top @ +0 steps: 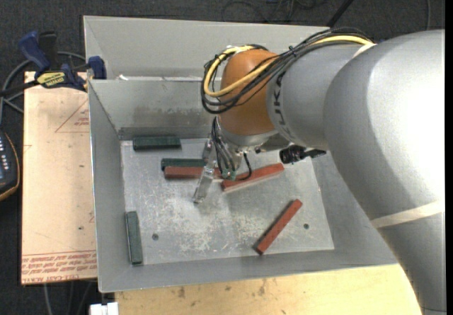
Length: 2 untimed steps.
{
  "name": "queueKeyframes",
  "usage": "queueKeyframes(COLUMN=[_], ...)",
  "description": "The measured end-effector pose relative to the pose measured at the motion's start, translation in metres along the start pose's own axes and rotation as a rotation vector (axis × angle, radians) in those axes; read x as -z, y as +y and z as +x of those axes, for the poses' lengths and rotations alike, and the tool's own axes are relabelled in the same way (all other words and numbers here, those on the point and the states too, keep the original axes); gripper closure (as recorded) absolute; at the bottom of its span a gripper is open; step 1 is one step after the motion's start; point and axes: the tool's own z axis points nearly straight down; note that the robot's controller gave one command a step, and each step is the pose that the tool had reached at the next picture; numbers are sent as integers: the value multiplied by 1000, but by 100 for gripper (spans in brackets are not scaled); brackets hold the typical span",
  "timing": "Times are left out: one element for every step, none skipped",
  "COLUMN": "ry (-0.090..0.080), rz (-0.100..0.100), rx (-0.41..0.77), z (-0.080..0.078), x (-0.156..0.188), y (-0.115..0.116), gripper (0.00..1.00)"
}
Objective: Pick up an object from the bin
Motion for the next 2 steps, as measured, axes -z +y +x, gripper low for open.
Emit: queueKeyframes(ry=[-1,-10], rz=[-4,-9], rx=[5,39], z=[1,-3], x=[0,134], y=[5,30], gripper=[100,100])
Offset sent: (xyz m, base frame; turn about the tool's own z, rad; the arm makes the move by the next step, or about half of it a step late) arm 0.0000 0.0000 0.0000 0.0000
